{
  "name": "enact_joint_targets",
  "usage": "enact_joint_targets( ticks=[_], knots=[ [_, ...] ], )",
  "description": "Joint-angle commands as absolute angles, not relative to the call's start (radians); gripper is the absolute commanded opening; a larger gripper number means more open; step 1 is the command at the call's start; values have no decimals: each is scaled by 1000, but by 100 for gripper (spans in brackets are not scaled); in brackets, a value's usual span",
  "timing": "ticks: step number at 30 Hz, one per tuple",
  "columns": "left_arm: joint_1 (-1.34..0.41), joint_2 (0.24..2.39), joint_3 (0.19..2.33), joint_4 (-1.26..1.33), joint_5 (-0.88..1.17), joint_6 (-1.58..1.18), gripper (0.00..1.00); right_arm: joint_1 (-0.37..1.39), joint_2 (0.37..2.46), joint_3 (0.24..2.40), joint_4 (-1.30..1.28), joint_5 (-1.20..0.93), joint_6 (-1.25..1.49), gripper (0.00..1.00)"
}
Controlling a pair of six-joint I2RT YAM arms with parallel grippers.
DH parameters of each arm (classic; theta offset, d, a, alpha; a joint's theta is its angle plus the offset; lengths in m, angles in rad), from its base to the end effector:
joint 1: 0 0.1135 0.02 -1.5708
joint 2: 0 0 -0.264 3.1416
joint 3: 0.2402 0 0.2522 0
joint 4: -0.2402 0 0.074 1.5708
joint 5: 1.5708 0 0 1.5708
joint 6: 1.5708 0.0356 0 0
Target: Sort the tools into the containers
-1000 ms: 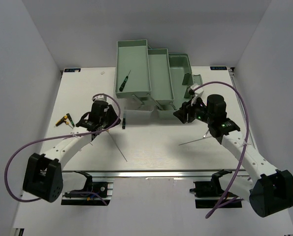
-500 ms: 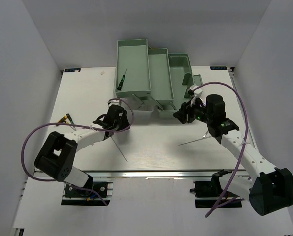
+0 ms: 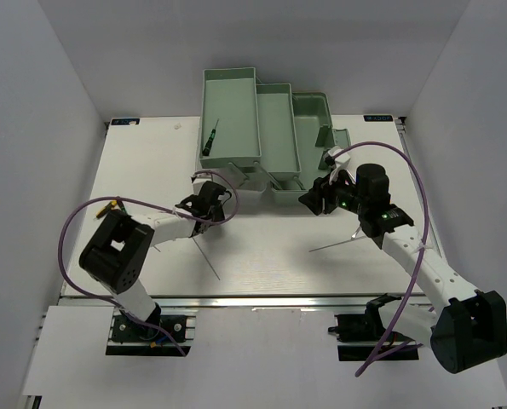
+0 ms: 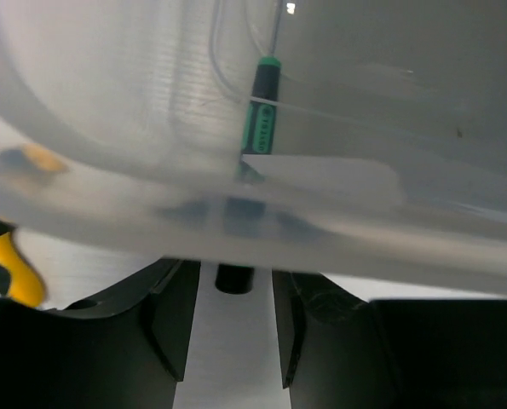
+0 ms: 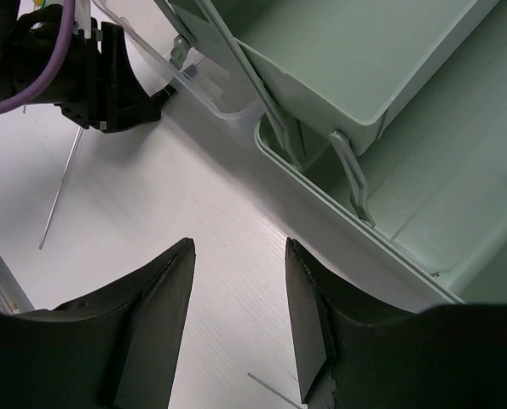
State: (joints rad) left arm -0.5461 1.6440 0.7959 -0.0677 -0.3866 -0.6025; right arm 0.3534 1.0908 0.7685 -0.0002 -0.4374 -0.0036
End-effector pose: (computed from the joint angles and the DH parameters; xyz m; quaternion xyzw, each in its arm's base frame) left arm 0.2732 -0.1503 0.1479 -0.0880 0.9271 -0.0188 0.3639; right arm 0.2295 0.1007 0.2933 -0.2654 0.7570 0.2726 0.5311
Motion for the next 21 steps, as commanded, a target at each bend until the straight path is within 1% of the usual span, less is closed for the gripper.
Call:
enact_joint_targets(
  ticks=[1,2,5,6,10,12,13,14,16,17,18,20,21],
  knots=[
    [-557,1678,834,-49,-416,-618,48,350,1077,765,25,-453,17,52],
    [-558,1686,838,-49,-414,-623,47,350,1078,765,25,-451,18,52],
    [-571,1695,838,-72,-422,-640,35,350,1075,769,28,-453,20,52],
    [-581,1690,836,-86,-429,-646,27,350,1075,770,28,-451,20,52],
    [-595,1603,784,-136,-424,-646,18,350,1074,778,28,-448,15,52],
    [-598,1508,743,-169,-405,-660,15,348,1074,776,28,-451,15,52],
    [-598,1471,730,-207,-373,-666,11,350,1075,778,26,-453,14,52],
    [-598,1391,721,-231,-356,-681,10,350,1074,778,26,-453,12,52],
    [-598,1304,716,-323,-319,-705,7,350,1074,778,26,-457,9,52],
    [-598,1260,719,-362,-290,-730,3,350,1074,778,26,-457,9,52],
    [-598,1174,726,-400,-279,-744,3,350,1075,778,26,-459,9,52],
    [-598,1085,758,-514,-265,-776,1,350,1077,779,28,-460,8,52],
    [-598,998,771,-543,-271,-787,0,350,1080,781,31,-463,11,52]
  ],
)
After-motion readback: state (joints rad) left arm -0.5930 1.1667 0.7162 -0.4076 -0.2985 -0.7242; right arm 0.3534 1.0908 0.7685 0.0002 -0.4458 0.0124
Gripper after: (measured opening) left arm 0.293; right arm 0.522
